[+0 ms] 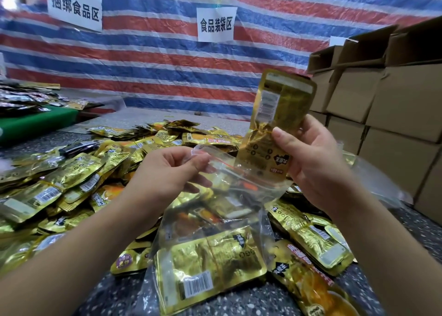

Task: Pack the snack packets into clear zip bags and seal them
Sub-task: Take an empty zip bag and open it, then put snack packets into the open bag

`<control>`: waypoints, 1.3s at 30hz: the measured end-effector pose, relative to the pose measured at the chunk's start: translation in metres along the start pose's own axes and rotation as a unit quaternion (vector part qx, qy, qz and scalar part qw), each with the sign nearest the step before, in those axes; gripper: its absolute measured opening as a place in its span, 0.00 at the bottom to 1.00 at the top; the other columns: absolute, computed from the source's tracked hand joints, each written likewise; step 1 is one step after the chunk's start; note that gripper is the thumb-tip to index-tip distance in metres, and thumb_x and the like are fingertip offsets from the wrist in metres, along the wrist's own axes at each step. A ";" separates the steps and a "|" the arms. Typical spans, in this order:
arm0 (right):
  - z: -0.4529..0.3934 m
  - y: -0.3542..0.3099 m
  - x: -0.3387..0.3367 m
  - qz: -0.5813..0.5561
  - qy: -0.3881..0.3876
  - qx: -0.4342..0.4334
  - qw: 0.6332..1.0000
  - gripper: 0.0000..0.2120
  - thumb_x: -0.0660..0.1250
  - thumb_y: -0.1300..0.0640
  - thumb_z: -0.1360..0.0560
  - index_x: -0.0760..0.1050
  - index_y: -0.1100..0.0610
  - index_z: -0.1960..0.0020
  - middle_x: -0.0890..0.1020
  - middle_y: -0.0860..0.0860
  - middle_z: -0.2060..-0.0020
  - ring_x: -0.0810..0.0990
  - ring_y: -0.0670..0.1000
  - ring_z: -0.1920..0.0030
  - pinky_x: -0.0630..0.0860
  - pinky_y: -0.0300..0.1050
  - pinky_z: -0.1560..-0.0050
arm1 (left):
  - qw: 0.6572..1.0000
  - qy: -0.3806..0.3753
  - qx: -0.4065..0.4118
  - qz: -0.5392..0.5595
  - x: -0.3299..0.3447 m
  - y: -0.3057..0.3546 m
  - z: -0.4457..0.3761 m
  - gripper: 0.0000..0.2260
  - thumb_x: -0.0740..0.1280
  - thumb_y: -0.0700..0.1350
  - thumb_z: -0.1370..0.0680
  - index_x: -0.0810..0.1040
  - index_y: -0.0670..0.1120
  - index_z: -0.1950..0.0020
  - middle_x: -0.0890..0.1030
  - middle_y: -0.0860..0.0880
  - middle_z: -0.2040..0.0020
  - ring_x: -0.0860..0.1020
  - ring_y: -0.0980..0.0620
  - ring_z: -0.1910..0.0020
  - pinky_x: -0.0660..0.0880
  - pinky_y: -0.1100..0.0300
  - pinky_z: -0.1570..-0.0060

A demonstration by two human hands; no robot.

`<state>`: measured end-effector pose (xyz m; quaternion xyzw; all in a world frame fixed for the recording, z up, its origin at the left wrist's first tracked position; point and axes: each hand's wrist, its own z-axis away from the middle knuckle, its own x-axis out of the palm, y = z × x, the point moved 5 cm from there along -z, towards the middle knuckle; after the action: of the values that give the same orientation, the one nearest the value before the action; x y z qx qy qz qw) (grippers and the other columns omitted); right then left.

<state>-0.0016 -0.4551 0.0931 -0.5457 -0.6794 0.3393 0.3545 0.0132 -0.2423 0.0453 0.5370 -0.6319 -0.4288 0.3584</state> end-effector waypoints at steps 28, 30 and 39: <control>0.004 0.001 0.010 0.159 -0.072 -0.030 0.984 0.17 0.69 0.54 0.26 0.71 0.51 0.39 0.85 0.49 0.46 0.84 0.51 0.45 0.82 0.47 0.48 | 1.000 0.005 0.016 -0.020 -0.001 0.000 0.001 0.13 0.70 0.52 0.31 0.83 0.44 0.55 0.86 0.49 0.58 0.84 0.53 0.65 0.75 0.67 0.70; 0.006 0.003 0.013 0.162 -0.087 -0.028 0.982 0.19 0.69 0.52 0.27 0.70 0.50 0.38 0.85 0.48 0.46 0.84 0.49 0.44 0.81 0.42 0.49 | 1.000 -0.001 0.016 -0.020 0.000 0.001 0.001 0.12 0.70 0.52 0.31 0.83 0.45 0.55 0.86 0.49 0.58 0.84 0.53 0.64 0.75 0.67 0.70; 0.011 0.015 0.022 0.245 -0.150 0.026 0.957 0.17 0.69 0.65 0.24 0.74 0.50 0.39 0.84 0.51 0.46 0.83 0.51 0.43 0.80 0.52 0.43 | 0.999 -0.009 0.029 -0.028 0.004 0.002 0.003 0.14 0.66 0.53 0.28 0.85 0.45 0.58 0.86 0.48 0.59 0.85 0.50 0.63 0.77 0.65 0.68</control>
<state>-0.0068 -0.4319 0.0765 -0.6286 -0.5610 0.5115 0.1688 0.0088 -0.2460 0.0461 0.5602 -0.6322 -0.4254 0.3249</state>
